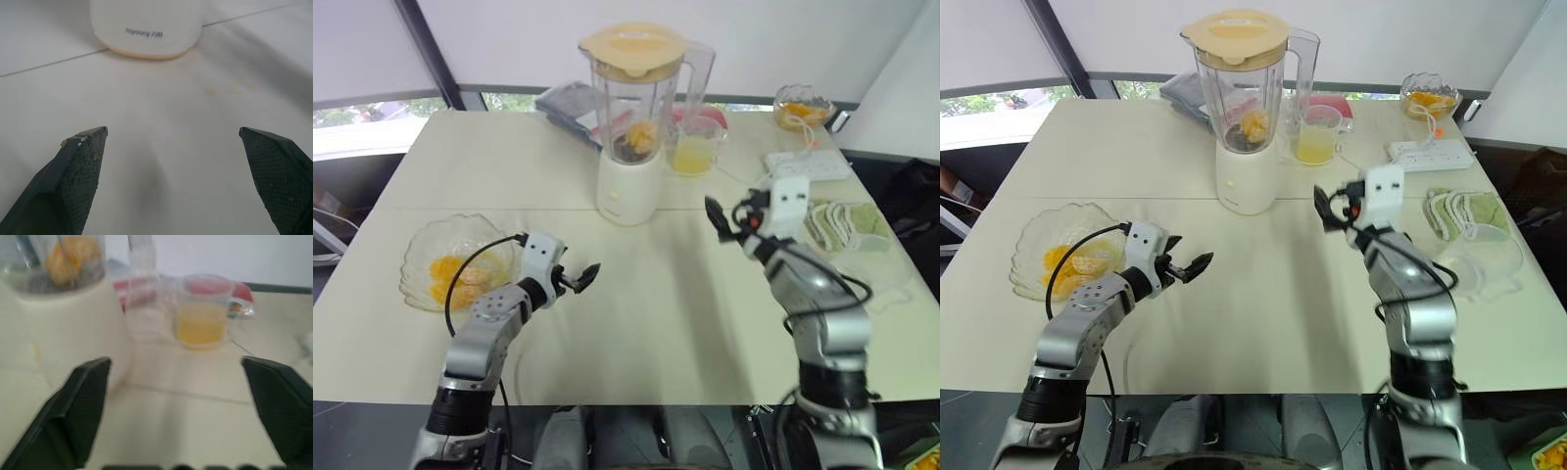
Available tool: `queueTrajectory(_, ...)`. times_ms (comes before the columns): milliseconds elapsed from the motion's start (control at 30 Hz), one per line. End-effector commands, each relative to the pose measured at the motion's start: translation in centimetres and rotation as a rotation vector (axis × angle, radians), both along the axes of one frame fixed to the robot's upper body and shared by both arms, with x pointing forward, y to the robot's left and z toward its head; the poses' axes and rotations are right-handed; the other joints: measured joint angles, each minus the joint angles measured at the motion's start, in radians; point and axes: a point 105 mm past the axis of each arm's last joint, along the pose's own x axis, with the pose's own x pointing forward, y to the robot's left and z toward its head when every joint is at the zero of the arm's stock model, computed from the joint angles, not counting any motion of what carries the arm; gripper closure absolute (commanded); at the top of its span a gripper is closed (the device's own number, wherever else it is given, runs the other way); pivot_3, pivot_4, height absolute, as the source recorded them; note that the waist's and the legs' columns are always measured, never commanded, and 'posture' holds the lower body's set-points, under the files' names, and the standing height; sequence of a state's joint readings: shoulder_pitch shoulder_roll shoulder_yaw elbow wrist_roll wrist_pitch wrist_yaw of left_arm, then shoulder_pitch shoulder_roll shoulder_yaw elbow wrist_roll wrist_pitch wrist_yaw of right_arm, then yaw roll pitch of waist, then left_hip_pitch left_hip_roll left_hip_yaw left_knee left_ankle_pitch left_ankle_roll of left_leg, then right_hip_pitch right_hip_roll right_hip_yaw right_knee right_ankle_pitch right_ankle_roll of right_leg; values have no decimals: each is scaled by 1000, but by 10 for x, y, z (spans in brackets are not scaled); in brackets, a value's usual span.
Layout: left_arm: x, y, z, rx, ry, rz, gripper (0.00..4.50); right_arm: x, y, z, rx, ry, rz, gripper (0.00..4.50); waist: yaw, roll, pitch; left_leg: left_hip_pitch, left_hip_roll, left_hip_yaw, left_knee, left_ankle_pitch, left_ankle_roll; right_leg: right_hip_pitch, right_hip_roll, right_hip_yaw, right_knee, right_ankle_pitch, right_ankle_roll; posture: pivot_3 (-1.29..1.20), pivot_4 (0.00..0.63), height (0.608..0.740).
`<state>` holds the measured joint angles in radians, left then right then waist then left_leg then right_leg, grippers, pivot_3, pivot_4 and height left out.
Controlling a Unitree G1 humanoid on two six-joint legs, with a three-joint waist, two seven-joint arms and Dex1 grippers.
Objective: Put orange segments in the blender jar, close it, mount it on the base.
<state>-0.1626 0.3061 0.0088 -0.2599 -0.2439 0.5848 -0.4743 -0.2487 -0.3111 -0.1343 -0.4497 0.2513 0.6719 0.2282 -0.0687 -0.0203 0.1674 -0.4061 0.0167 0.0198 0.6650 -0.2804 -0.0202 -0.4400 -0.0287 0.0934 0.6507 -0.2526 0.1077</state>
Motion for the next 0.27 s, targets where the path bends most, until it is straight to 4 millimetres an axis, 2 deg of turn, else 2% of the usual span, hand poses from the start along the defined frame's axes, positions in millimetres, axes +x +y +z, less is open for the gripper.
queueTrajectory(33, -10, 8, 30, -32, -96, 25, 0, -37, 11, 11, -80, -103, 116, 59, -1, 0, 0, 2, 0, 0, 0, 0, 0, 2, 1, 0, 0, 0, 0, 0, 150, 740)
queueTrajectory(167, -28, 17, 54, -71, -159, 73, 0, -69, 6, 2, -75, -76, 152, 59, -1, -2, 1, 14, 1, 0, 0, 0, 0, 14, 2, 0, -2, -1, 0, 0, 150, 740)
queueTrajectory(267, -38, 23, 69, -105, -211, 104, 0, -81, 4, -1, -105, -61, 166, 59, -1, -2, 1, 16, 1, 2, 0, 0, 0, 16, 3, 3, -4, -3, -3, 0, 150, 740)
